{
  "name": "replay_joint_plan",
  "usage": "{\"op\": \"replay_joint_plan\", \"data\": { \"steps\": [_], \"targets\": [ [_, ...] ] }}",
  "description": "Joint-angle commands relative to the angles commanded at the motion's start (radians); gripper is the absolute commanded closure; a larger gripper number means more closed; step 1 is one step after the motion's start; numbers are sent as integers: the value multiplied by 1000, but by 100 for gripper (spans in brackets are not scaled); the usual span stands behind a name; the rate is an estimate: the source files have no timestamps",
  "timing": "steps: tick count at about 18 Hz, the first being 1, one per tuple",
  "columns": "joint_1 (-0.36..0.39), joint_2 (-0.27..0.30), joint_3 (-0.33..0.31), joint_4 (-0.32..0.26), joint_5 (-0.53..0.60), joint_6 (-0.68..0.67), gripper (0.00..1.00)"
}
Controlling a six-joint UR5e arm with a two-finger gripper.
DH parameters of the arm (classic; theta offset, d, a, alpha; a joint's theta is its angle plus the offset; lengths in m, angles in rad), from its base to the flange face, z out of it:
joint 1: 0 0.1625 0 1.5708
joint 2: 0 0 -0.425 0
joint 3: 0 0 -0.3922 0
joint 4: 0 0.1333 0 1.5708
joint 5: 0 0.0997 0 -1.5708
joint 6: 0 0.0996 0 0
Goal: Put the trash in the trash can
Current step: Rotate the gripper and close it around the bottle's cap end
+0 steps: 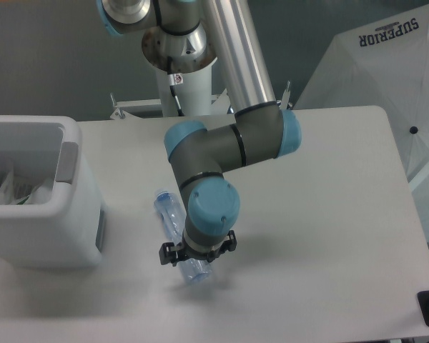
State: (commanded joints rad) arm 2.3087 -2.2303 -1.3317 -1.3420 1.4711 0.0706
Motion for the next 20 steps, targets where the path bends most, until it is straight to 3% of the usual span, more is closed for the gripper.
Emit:
{"op": "replay_joint_plan", "data": {
  "steps": [14, 15, 18, 20],
  "targets": [
    [-23, -69, 17, 1, 64, -6, 1],
    [-28, -74, 19, 1, 69, -6, 5],
    [-28, -72, 19, 0, 69, -8, 33],
    [-28, -72, 20, 1, 69, -8, 37]
  ]
}}
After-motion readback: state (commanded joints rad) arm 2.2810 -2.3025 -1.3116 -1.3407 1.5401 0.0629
